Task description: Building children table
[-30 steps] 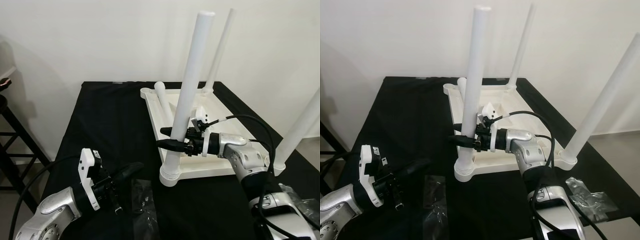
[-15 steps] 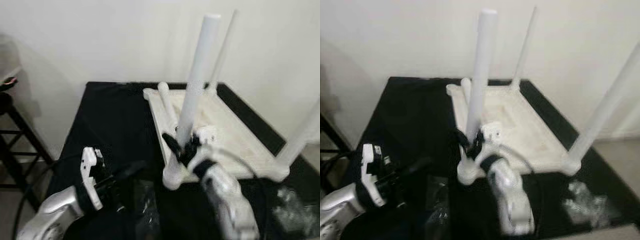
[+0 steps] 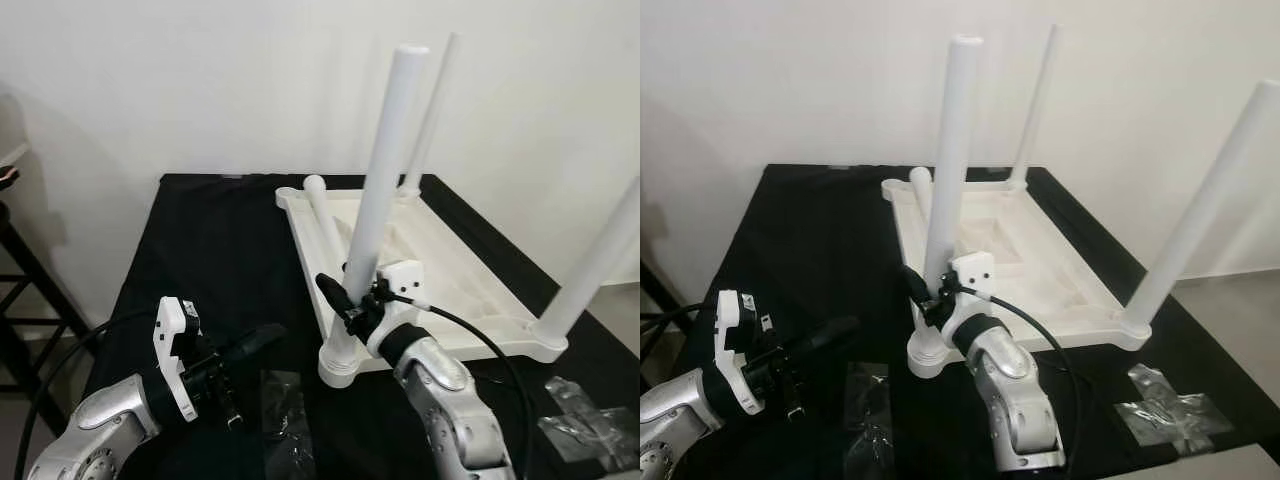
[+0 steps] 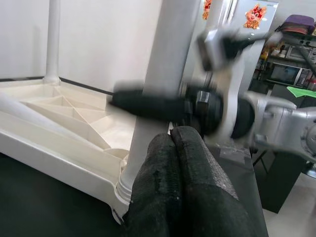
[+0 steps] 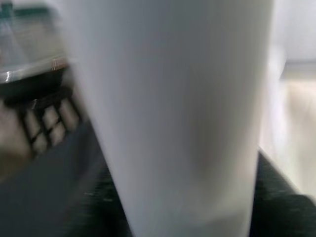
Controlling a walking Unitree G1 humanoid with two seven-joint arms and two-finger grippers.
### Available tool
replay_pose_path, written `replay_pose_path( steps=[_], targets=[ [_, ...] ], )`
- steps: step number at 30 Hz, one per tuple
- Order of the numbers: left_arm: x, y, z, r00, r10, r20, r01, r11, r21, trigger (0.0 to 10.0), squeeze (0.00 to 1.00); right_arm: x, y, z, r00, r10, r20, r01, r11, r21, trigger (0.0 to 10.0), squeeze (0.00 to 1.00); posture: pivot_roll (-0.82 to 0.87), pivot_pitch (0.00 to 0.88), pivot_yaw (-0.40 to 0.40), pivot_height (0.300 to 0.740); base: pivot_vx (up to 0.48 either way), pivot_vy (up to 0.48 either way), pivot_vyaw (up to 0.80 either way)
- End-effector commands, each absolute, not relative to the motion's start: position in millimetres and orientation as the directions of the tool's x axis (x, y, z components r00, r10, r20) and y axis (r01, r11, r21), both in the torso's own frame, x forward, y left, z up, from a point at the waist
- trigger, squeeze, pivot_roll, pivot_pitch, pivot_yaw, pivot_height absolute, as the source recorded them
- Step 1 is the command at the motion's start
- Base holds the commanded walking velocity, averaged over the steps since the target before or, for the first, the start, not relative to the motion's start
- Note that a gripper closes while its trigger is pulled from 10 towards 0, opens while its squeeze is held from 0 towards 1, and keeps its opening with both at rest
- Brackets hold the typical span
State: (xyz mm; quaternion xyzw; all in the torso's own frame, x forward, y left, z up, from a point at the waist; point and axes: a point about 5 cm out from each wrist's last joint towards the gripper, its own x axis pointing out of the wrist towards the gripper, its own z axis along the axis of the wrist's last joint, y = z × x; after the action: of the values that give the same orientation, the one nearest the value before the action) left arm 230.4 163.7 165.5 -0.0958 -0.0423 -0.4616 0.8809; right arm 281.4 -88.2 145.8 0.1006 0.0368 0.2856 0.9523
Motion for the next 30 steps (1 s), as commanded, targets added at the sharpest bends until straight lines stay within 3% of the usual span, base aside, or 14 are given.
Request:
replay_pose_path(
  steps=[1, 5, 6, 7, 8, 11, 13, 18, 19, 20, 24, 30],
  targets=[
    [231, 162, 163, 0.567, -0.808, 0.161, 0.823, 0.548, -0.145, 10.0, 0.00, 277, -84, 142, 0.798, 0.601, -0.043, -0.575, 0.782, 0.239, 10.0, 1.00, 0.05, 0.000, -0.082, 0.740, 0.000, 0.000, 0.00],
    [231, 161, 163, 0.565, -0.810, 0.160, 0.825, 0.547, -0.146, 10.0, 0.00, 298, -94, 160, 0.685, 0.728, -0.015, -0.721, 0.681, 0.126, 10.0, 0.97, 0.07, 0.000, -0.085, 0.740, 0.000, 0.000, 0.00],
    [231, 161, 163, 0.567, -0.808, 0.160, 0.823, 0.549, -0.144, 10.0, 0.00, 305, -100, 165, 0.656, 0.755, -0.020, -0.751, 0.655, 0.083, 10.0, 0.52, 0.08, 0.000, -0.089, 0.740, 0.000, 0.000, 0.00],
    [231, 161, 163, 0.567, -0.808, 0.160, 0.823, 0.549, -0.144, 10.0, 0.00, 305, -100, 165, 0.656, 0.755, -0.020, -0.751, 0.655, 0.083, 10.0, 0.52, 0.08, 0.000, -0.089, 0.740, 0.000, 0.000, 0.00],
    [231, 161, 163, 0.569, -0.806, 0.161, 0.822, 0.551, -0.143, 10.0, 0.00, 311, -107, 171, 0.625, 0.780, -0.024, -0.779, 0.626, 0.039, 10.0, 0.00, 0.08, 0.000, -0.091, 0.740, 0.000, 0.000, 0.00],
    [231, 161, 163, 0.572, -0.804, 0.162, 0.820, 0.554, -0.142, 10.0, 0.00, 318, -115, 177, 0.596, 0.802, -0.030, -0.802, 0.597, 0.010, 10.0, 0.00, 0.09, 0.000, -0.100, 0.740, 0.000, 0.000, 0.00],
    [231, 161, 163, 0.574, -0.802, 0.162, 0.818, 0.557, -0.141, 10.0, 0.00, 331, -130, 187, 0.534, 0.844, -0.059, -0.846, 0.533, -0.037, 10.0, 0.00, 0.10, 0.000, -0.098, 0.740, 0.000, 0.000, 0.00],
    [231, 161, 163, 0.574, -0.803, 0.160, 0.818, 0.557, -0.143, 10.0, 0.00, 337, -139, 190, 0.471, 0.879, -0.069, -0.882, 0.472, -0.010, 10.0, 0.00, 0.11, 0.000, -0.101, 0.740, 0.000, 0.000, 0.00],
    [230, 160, 163, 0.574, -0.803, 0.160, 0.819, 0.556, -0.143, 10.0, 0.00, 338, -141, 189, 0.441, 0.895, -0.065, -0.896, 0.443, 0.016, 3.2, 0.00, 0.12, 0.000, -0.109, 0.740, 0.000, 0.000, 0.00],
    [230, 159, 162, 0.574, -0.803, 0.159, 0.819, 0.556, -0.143, 10.0, 0.00, 340, -143, 187, 0.409, 0.910, -0.075, -0.910, 0.412, 0.039, 0.0, 0.00, 0.12, 0.000, -0.111, 0.740, 0.000, 0.000, 0.00],
    [229, 158, 162, 0.575, -0.802, 0.161, 0.818, 0.557, -0.144, 10.0, 0.00, 343, -147, 182, 0.337, 0.937, -0.097, -0.937, 0.344, 0.068, 0.0, 0.00, 0.13, 0.000, -0.112, 0.740, 0.000, 0.000, 0.00],
    [228, 158, 163, 0.573, -0.803, 0.163, 0.819, 0.555, -0.145, 10.0, 0.00, 345, -147, 180, 0.301, 0.948, -0.103, -0.948, 0.309, 0.076, 0.0, 0.00, 0.13, 0.000, -0.111, 0.740, 0.000, 0.000, 0.00]
  ],
)
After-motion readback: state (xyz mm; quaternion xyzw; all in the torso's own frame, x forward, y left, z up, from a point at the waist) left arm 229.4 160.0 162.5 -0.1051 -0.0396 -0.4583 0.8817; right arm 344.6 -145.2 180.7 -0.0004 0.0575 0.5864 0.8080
